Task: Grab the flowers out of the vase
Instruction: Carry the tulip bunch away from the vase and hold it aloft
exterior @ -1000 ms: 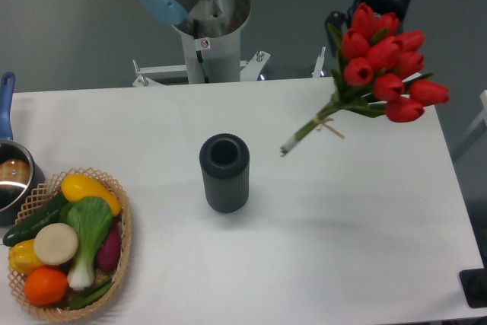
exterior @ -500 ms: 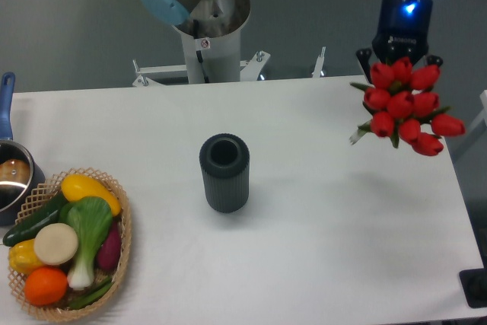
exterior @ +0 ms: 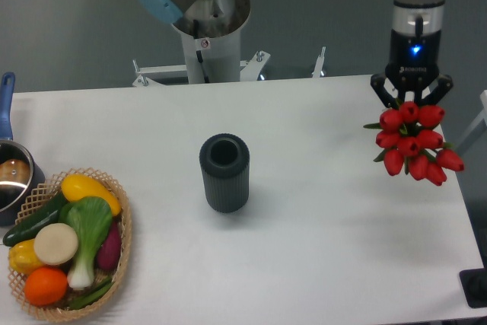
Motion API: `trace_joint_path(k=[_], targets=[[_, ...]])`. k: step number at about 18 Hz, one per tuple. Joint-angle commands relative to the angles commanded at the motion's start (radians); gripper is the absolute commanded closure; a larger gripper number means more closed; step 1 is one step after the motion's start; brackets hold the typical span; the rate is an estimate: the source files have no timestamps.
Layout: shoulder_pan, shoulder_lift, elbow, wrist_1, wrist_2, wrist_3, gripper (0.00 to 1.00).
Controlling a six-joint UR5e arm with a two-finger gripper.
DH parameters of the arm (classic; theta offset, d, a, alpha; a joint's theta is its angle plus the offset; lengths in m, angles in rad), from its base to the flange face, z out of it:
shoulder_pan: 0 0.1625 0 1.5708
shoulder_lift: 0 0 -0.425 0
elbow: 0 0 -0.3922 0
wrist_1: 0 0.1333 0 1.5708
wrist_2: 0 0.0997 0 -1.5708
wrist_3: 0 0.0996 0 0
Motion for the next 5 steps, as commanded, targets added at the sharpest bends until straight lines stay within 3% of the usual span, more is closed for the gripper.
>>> trace_joint_path(k=[5], targets=[[-0.057, -0.051, 0.002, -0.009, 0.14, 0.009, 1.0]])
